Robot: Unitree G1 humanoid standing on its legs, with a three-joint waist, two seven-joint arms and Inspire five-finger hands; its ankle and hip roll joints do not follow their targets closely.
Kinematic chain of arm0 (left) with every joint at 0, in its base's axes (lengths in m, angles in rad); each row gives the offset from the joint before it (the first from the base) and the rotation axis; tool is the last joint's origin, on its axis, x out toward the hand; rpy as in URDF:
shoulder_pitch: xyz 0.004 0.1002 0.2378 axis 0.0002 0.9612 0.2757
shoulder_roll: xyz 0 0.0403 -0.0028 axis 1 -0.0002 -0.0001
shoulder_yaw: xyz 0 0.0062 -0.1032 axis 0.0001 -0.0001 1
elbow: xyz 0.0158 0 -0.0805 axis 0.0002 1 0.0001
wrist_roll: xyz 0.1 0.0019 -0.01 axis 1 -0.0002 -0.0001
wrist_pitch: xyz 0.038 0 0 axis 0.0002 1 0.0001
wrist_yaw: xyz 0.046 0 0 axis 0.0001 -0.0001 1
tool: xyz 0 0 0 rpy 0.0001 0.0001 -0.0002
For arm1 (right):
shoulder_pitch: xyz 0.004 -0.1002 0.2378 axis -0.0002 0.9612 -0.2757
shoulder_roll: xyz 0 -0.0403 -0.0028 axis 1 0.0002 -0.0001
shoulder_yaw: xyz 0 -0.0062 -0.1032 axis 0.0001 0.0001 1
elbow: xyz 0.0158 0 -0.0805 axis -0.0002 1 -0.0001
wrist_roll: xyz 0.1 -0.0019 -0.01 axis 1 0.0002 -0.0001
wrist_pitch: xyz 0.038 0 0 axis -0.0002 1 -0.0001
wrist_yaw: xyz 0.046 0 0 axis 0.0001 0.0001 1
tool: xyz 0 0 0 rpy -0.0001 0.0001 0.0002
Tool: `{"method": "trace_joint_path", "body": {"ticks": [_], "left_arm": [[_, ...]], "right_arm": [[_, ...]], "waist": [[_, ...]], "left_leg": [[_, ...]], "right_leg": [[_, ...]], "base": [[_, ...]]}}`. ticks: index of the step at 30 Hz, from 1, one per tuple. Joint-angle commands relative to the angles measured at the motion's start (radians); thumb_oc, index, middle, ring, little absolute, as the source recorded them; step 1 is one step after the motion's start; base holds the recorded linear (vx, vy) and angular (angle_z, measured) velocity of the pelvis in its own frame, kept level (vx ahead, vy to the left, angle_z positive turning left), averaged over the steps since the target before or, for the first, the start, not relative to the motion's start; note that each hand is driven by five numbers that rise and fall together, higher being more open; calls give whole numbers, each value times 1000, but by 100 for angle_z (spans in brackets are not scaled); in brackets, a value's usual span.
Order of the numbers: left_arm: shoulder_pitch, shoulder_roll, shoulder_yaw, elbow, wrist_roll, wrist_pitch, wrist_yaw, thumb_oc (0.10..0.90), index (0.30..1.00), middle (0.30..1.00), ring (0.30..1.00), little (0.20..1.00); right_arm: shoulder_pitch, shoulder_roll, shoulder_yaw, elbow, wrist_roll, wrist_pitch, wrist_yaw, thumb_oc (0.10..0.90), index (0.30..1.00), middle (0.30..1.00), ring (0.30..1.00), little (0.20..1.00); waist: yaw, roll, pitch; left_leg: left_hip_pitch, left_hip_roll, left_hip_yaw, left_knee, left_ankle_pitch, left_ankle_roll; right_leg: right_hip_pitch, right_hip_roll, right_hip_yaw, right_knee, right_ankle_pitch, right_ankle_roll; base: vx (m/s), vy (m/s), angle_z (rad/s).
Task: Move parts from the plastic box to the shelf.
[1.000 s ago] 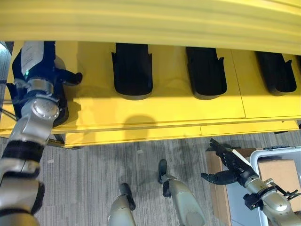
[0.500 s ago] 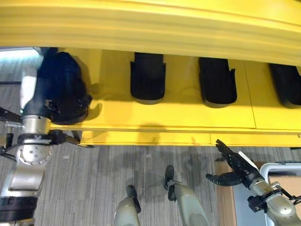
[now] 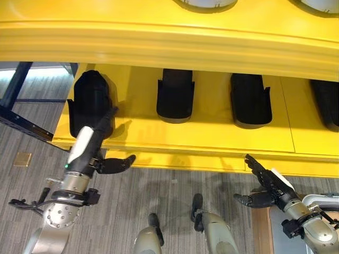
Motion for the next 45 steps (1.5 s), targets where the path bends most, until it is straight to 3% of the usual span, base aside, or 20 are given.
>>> {"method": "trace_joint_path", "body": {"ticks": [1,12,25,45], "left_arm": [[0,30,-3,-78,25,-91,1,900,1000,1000,1000,1000],[24,70,-89,27,241,-67,-35,900,1000,1000,1000,1000],[68,44,-79,157,327,-42,-27,900,1000,1000,1000,1000],[-6,14,-21,316,432,17,85,900,1000,1000,1000,1000]], "right_arm": [[34,-44,-72,-101,11,-80,-17,900,1000,1000,1000,1000],[20,-46,-68,-103,-14,-68,-37,900,1000,1000,1000,1000],[11,-29,-79,-95,-7,-56,-41,900,1000,1000,1000,1000],[-3,-30,-90,-77,-7,-42,-46,900,1000,1000,1000,1000]], "waist": [[-12,-4,-89],[-14,-13,-102],[-8,-16,-100],[-12,-13,-107]], "left_leg": [[-26,69,-23,-57,95,-11],[-35,71,-28,-52,91,-9],[-54,65,-32,-34,84,-5],[-67,62,-23,-16,73,-5]], "right_leg": [[102,-62,27,24,-103,113],[97,-56,26,25,-107,114],[87,-60,26,34,-107,114],[70,-66,38,40,-108,111]], "base": [[0,0,0],[-1,-4,1],[0,0,0],[1,2,0]]}}
